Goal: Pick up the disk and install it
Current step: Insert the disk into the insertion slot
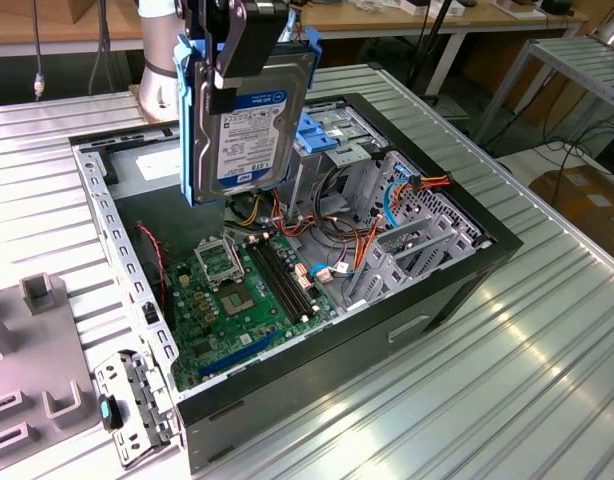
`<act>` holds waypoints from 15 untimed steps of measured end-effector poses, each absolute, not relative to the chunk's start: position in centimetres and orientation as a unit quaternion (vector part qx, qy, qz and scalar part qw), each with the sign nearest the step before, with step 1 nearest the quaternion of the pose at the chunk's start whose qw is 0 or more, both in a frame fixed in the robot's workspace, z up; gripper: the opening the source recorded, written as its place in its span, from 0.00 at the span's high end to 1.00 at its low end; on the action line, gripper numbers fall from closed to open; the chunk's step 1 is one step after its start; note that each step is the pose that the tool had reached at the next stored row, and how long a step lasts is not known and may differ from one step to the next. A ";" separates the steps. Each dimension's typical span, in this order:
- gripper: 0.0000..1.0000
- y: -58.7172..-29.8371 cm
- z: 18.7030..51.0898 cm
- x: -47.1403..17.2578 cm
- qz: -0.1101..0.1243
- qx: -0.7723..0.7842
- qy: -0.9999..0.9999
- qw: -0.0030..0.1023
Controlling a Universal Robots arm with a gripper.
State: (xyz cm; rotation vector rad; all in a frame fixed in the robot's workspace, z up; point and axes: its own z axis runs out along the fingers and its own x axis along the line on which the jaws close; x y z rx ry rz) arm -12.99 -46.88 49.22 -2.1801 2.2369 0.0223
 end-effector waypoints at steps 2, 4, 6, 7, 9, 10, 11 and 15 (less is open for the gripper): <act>0.63 -47.1 49.2 -13.0 0.007 -0.698 0.716 0.009; 0.63 -47.4 49.2 -13.0 0.007 -0.698 0.716 0.009; 0.63 -47.6 49.2 -13.0 0.007 -0.698 0.716 0.009; 0.63 -47.7 49.2 -13.0 0.007 -0.698 0.716 0.009; 0.63 -47.9 49.2 -13.0 0.007 -0.698 0.716 0.009; 0.63 -48.0 49.2 -13.0 0.007 -0.698 0.716 0.009; 0.63 -48.1 49.2 -13.0 0.007 -0.698 0.716 0.009; 0.63 -48.7 49.2 -13.0 0.007 -0.698 0.716 0.009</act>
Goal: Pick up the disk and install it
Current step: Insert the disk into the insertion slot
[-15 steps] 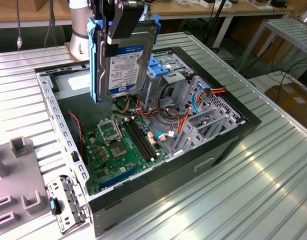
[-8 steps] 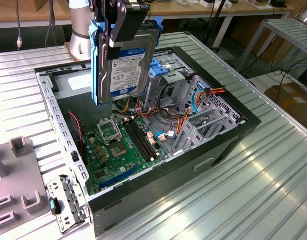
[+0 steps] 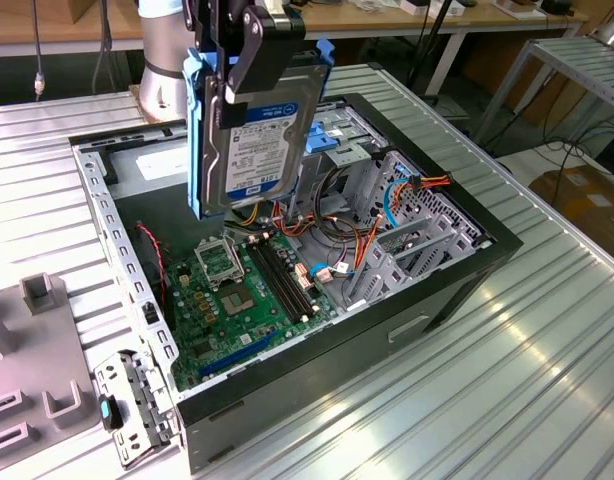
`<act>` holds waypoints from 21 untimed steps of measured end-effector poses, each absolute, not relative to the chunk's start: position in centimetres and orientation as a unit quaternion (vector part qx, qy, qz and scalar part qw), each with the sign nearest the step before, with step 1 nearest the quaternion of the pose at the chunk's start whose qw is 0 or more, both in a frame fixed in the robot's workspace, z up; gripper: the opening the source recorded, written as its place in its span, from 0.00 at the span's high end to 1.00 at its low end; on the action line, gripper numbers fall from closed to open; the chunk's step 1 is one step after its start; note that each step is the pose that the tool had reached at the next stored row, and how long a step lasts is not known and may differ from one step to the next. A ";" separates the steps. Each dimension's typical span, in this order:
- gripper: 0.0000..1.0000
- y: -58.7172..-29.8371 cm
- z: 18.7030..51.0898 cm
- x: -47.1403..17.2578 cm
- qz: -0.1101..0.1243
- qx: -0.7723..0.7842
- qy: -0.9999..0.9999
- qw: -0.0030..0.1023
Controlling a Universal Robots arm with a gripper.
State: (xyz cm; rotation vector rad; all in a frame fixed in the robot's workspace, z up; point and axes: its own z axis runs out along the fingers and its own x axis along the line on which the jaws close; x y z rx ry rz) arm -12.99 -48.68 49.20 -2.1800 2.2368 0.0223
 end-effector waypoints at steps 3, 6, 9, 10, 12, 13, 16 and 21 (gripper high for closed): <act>0.63 -49.0 49.2 -13.0 0.007 -0.698 0.716 0.009; 0.63 -49.2 49.2 -13.0 0.007 -0.698 0.716 0.009; 0.63 -49.5 49.2 -13.0 0.007 -0.698 0.716 0.009; 0.63 -49.6 49.2 -13.0 0.007 -0.698 0.716 0.009; 0.63 -49.8 49.2 -12.9 0.007 -0.698 0.716 0.009; 0.63 -49.9 49.2 -12.9 0.007 -0.698 0.716 0.009; 0.63 -50.1 49.2 -12.6 0.007 -0.698 0.716 0.009; 0.63 -50.3 49.2 -11.7 0.007 -0.698 0.716 0.009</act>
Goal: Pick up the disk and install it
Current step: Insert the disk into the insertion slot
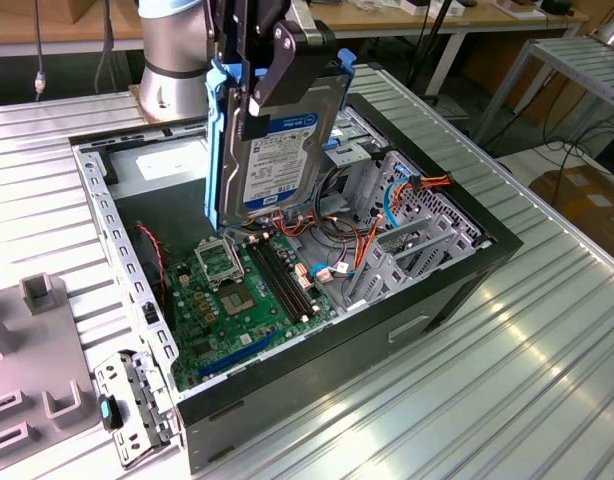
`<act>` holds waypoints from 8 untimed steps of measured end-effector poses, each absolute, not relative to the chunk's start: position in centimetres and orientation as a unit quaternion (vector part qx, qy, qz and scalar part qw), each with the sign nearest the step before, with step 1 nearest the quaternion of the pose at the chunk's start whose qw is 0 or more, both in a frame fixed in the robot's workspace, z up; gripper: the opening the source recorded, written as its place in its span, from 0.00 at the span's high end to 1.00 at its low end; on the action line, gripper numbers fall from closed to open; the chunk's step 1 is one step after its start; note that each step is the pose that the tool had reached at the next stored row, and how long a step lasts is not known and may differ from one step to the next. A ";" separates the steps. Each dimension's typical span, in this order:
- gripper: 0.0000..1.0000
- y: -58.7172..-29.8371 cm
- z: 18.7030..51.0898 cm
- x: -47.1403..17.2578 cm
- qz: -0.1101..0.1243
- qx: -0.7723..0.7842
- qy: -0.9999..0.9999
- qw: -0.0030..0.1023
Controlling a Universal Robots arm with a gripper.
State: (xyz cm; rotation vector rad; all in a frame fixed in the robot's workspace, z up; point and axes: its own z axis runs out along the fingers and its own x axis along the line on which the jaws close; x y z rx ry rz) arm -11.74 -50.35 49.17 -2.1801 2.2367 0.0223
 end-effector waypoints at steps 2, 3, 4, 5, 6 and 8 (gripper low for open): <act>0.63 -50.4 49.2 -11.5 0.007 -0.698 0.716 0.009; 0.63 -50.4 49.2 -11.3 0.007 -0.698 0.716 0.009; 0.63 -50.4 49.2 -11.2 0.007 -0.698 0.716 0.009; 0.63 -50.5 49.2 -11.0 0.007 -0.698 0.716 0.009; 0.63 -50.5 49.1 -10.9 0.007 -0.698 0.716 0.009; 0.63 -50.5 49.1 -10.6 0.007 -0.698 0.716 0.009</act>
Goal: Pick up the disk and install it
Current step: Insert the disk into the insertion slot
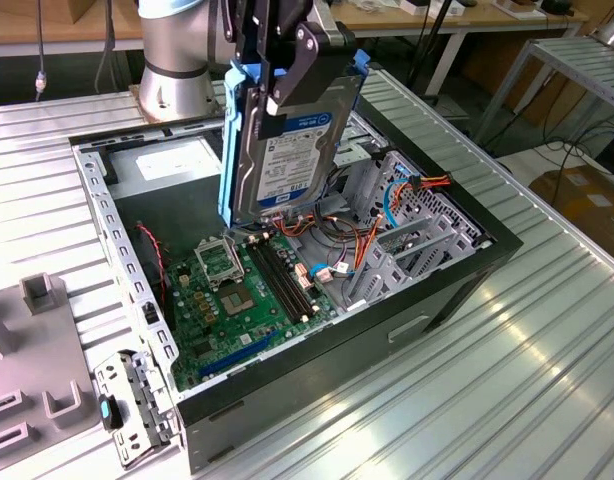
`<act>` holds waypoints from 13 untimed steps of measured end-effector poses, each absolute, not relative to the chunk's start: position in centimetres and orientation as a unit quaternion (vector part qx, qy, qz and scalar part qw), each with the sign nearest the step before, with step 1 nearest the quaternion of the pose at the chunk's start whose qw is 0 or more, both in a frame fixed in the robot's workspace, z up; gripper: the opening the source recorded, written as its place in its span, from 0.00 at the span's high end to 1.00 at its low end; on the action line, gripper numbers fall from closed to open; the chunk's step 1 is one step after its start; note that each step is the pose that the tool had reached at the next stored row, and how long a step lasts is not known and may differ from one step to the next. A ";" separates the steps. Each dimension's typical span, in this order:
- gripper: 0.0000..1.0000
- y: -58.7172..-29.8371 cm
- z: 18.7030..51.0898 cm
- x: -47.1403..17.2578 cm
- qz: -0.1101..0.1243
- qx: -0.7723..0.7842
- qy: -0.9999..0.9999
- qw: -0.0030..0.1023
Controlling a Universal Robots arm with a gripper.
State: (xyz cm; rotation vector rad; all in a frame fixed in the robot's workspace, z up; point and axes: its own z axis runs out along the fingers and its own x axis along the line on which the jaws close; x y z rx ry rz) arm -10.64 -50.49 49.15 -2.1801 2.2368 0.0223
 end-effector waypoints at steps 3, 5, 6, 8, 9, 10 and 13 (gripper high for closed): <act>0.63 -50.5 49.1 -10.3 0.007 -0.698 0.716 0.009; 0.63 -50.6 49.1 -9.8 0.007 -0.698 0.716 0.009; 0.63 -50.6 49.1 -9.6 0.007 -0.698 0.716 0.009; 0.63 -50.6 49.1 -9.4 0.007 -0.698 0.716 0.009; 0.63 -50.6 49.1 -9.3 0.007 -0.698 0.716 0.009; 0.63 -50.6 49.1 -9.1 0.007 -0.698 0.716 0.009; 0.63 -50.6 49.1 -8.7 0.007 -0.698 0.716 0.009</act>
